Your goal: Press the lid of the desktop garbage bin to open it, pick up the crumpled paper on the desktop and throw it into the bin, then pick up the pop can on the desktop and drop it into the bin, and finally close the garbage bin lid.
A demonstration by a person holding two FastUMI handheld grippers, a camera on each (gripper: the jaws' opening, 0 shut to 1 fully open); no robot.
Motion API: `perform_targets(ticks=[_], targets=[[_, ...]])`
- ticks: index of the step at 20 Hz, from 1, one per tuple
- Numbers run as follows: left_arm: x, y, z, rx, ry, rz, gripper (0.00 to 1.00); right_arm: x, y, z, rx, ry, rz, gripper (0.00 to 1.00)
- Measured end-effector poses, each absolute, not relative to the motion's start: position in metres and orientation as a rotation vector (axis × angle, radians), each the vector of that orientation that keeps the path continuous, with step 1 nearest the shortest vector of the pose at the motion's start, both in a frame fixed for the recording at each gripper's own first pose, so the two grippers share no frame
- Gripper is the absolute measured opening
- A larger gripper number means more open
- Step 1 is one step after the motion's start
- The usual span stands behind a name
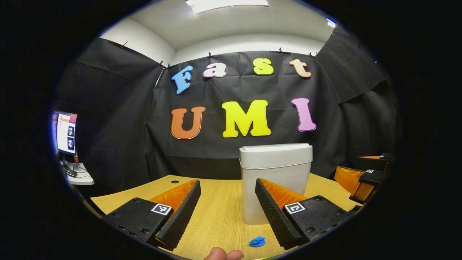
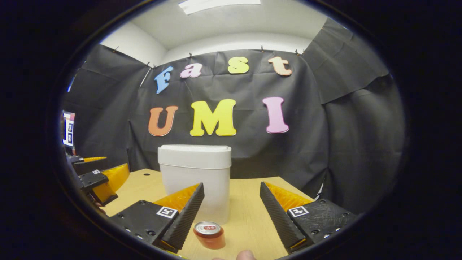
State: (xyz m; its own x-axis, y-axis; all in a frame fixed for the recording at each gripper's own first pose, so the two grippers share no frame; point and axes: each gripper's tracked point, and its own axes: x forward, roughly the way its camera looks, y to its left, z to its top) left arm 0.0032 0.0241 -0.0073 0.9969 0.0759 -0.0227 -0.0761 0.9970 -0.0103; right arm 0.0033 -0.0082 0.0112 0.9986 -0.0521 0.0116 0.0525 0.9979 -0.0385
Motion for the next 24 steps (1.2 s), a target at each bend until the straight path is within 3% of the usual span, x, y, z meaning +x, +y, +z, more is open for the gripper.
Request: perform_targets(ticks=[5, 9, 15, 19, 20, 21, 23, 24], targets=[[0.003, 0.024, -0.004, -0.008, 0.009, 0.073, 0.97, 0.012, 0.0, 0.015, -0.045, -0.004, -0.028, 0.94], [0.006, 0.027, -0.01, -0.024, 0.025, 0.077, 0.97, 0.02, 0.011, 0.036, -0.064, -0.019, 0.022, 0.8], [0.008, 0.032, -0.013, -0.033, 0.038, 0.067, 0.97, 0.05, 0.035, 0.084, -0.077, -0.024, 0.145, 0.83], [0.01, 0.044, -0.018, -0.01, 0.056, 0.087, 0.97, 0.082, 0.049, 0.116, -0.07, -0.019, 0.191, 0.6], [0.009, 0.045, -0.017, -0.012, 0.057, 0.089, 0.97, 0.091, 0.055, 0.12, -0.072, -0.008, 0.2, 0.6], [0.01, 0.045, -0.017, -0.017, 0.056, 0.087, 0.97, 0.108, 0.053, 0.124, -0.074, 0.005, 0.18, 0.53], [0.008, 0.046, -0.015, -0.024, 0.054, 0.085, 0.98, 0.128, 0.052, 0.123, -0.069, 0.045, 0.178, 0.23], [0.008, 0.045, -0.014, -0.024, 0.052, 0.083, 0.98, 0.132, 0.055, 0.112, -0.081, 0.082, 0.188, 0.22]])
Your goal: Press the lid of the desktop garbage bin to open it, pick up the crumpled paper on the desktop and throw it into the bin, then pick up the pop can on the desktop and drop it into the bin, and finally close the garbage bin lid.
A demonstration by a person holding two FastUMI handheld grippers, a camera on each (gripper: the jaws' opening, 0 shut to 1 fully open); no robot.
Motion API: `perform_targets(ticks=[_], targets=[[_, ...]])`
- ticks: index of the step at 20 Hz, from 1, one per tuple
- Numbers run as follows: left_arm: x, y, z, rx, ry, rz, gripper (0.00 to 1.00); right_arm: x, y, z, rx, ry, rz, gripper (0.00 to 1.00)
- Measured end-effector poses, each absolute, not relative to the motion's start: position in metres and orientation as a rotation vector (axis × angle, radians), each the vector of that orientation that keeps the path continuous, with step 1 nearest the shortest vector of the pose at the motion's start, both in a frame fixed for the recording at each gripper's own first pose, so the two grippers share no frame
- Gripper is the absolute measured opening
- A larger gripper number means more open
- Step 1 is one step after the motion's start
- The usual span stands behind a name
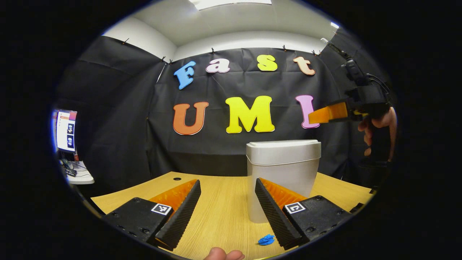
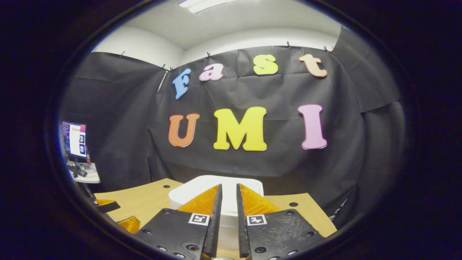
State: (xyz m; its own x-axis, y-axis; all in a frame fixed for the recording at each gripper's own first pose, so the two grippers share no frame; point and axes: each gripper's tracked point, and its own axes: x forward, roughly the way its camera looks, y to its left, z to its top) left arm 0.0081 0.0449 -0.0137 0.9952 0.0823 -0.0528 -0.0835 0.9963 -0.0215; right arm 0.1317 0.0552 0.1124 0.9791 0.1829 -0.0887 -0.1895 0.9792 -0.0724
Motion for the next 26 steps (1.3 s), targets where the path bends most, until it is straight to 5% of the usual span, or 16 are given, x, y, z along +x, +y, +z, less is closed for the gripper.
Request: perform_targets(ticks=[1, 4, 14, 20, 22, 26], targets=[[0.008, 0.045, -0.013, -0.023, 0.051, 0.082, 0.98, 0.141, 0.058, 0.101, -0.089, 0.113, 0.191, 0.23], [0.009, 0.045, -0.016, -0.027, 0.059, 0.077, 0.98, 0.156, 0.058, 0.09, -0.072, 0.184, 0.218, 0.02], [0.01, 0.038, -0.021, -0.047, 0.078, 0.061, 0.98, 0.172, 0.057, 0.065, -0.015, 0.36, 0.283, 0.03], [0.011, 0.03, -0.026, -0.021, 0.093, 0.048, 0.97, 0.172, 0.054, 0.075, 0.005, 0.303, 0.254, 0.03], [0.01, 0.03, -0.021, -0.014, 0.077, 0.051, 0.98, 0.168, 0.055, 0.083, -0.003, 0.273, 0.256, 0.31], [0.008, 0.03, -0.016, -0.026, 0.061, 0.05, 0.98, 0.157, 0.049, 0.116, 0.018, 0.152, 0.231, 0.65]])
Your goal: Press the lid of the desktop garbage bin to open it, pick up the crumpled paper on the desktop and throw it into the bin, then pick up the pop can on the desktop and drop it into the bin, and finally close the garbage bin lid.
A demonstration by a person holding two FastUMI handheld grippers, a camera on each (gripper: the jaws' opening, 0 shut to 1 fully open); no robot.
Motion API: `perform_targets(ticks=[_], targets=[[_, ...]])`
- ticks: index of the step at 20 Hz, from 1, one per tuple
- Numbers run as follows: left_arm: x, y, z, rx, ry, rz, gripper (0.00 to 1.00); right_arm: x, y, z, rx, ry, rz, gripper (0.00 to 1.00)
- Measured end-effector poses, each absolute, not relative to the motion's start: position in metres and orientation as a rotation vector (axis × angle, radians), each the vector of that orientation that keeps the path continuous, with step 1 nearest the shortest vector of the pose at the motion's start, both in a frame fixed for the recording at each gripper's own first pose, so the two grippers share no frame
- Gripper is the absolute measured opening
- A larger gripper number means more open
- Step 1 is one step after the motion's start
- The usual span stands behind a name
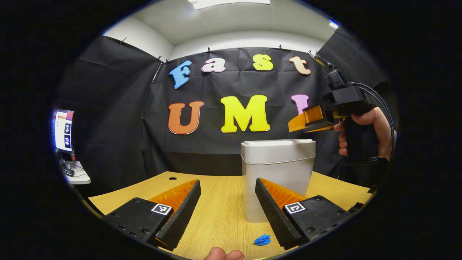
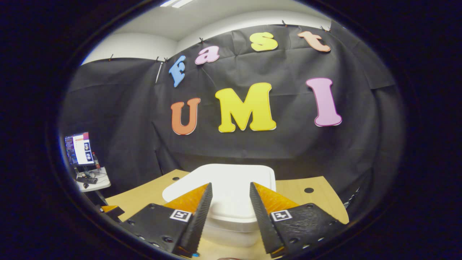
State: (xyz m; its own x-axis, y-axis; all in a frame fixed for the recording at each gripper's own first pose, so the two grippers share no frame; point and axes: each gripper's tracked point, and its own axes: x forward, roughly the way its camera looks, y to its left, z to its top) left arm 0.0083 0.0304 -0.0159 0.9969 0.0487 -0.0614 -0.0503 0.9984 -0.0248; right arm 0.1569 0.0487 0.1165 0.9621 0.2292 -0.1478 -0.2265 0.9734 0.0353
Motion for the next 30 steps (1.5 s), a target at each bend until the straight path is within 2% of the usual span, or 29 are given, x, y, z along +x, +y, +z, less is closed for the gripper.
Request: perform_targets(ticks=[1, 2, 4, 5, 6, 7, 9, 10, 11, 13, 18, 22, 27, 29, 30], targets=[[0.007, 0.031, -0.015, -0.027, 0.06, 0.051, 0.98, 0.154, 0.045, 0.125, 0.012, 0.117, 0.215, 0.82], [0.007, 0.032, -0.015, -0.028, 0.058, 0.053, 0.98, 0.15, 0.043, 0.135, 0.0, 0.084, 0.207, 0.9], [0.006, 0.032, -0.014, -0.037, 0.056, 0.052, 0.98, 0.145, 0.04, 0.147, -0.032, 0.038, 0.191, 0.91], [0.007, 0.033, -0.014, -0.044, 0.058, 0.052, 0.97, 0.143, 0.04, 0.15, -0.048, 0.027, 0.188, 0.87], [0.007, 0.034, -0.015, -0.049, 0.06, 0.051, 0.98, 0.144, 0.042, 0.151, -0.061, 0.03, 0.194, 0.9], [0.007, 0.034, -0.015, -0.052, 0.061, 0.053, 0.98, 0.146, 0.045, 0.145, -0.066, 0.055, 0.196, 0.82], [0.006, 0.036, -0.015, -0.054, 0.063, 0.053, 0.98, 0.151, 0.059, 0.13, -0.059, 0.127, 0.243, 0.29], [0.005, 0.037, -0.015, -0.053, 0.061, 0.054, 0.98, 0.151, 0.062, 0.122, -0.053, 0.171, 0.261, 0.12], [0.006, 0.036, -0.014, -0.053, 0.061, 0.054, 0.98, 0.156, 0.068, 0.107, -0.043, 0.228, 0.28, 0.02], [0.007, 0.036, -0.013, -0.057, 0.059, 0.052, 0.98, 0.158, 0.08, 0.088, 0.001, 0.317, 0.328, 0.0], [0.006, 0.039, -0.013, -0.059, 0.059, 0.054, 0.98, 0.165, 0.084, 0.068, 0.047, 0.447, 0.354, 0.0], [0.006, 0.039, -0.017, -0.087, 0.072, 0.052, 0.98, 0.163, 0.084, 0.063, -0.009, 0.526, 0.401, 0.01], [0.005, 0.041, -0.01, -0.034, 0.049, 0.073, 0.98, 0.163, 0.079, 0.089, -0.083, 0.365, 0.327, 0.0], [0.005, 0.038, -0.011, -0.044, 0.052, 0.066, 0.98, 0.156, 0.076, 0.116, -0.058, 0.281, 0.311, 0.04], [0.006, 0.036, -0.011, -0.049, 0.053, 0.062, 0.98, 0.155, 0.073, 0.129, -0.061, 0.233, 0.303, 0.19]])
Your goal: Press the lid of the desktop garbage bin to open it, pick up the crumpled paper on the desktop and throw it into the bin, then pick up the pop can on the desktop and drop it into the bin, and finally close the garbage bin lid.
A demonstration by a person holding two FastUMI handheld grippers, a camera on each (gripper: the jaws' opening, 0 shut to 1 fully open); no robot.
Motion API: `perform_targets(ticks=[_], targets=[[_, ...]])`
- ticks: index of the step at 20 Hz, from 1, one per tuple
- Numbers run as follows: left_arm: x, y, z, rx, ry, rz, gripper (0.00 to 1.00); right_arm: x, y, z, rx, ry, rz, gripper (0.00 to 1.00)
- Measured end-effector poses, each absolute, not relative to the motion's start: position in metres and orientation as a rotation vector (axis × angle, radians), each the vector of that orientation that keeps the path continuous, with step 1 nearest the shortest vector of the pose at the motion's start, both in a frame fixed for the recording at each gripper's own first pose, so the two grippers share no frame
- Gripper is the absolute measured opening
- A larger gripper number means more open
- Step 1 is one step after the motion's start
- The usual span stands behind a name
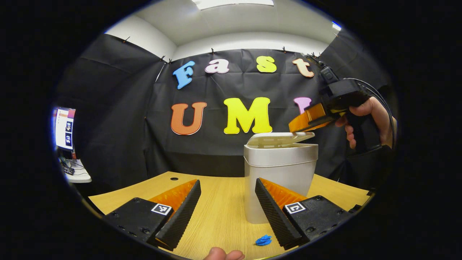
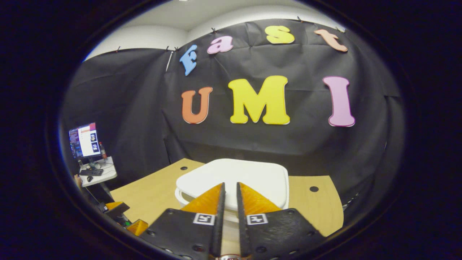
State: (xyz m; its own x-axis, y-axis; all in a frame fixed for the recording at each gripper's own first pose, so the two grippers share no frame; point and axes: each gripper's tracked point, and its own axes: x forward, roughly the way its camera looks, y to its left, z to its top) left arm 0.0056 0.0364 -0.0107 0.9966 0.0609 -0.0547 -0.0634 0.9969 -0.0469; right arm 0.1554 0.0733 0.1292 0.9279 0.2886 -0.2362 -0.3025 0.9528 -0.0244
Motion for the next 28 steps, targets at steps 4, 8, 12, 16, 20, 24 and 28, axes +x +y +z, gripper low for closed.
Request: perform_targets(ticks=[4, 8, 12, 16, 20, 24, 28], targets=[[0.005, 0.037, -0.008, -0.05, 0.05, 0.061, 0.98, 0.148, 0.066, 0.146, -0.085, 0.133, 0.284, 0.94], [0.004, 0.035, -0.009, -0.052, 0.048, 0.062, 0.98, 0.131, 0.055, 0.162, -0.056, 0.025, 0.253, 0.94], [0.003, 0.03, -0.008, -0.069, 0.045, 0.049, 0.98, 0.11, 0.042, 0.147, -0.058, -0.037, 0.211, 0.97], [0.003, 0.021, -0.011, -0.067, 0.051, 0.036, 0.98, 0.074, 0.028, 0.141, -0.061, -0.132, 0.177, 0.97], [0.003, 0.018, -0.009, -0.055, 0.045, 0.034, 0.98, 0.053, 0.008, 0.129, -0.033, -0.155, 0.115, 0.95], [0.001, 0.015, -0.008, -0.042, 0.042, 0.042, 0.97, 0.037, -0.001, 0.097, -0.043, -0.096, 0.1, 0.95], [-0.001, 0.004, -0.012, -0.069, 0.035, 0.041, 0.97, 0.017, -0.01, 0.056, -0.042, -0.048, 0.115, 0.95]])
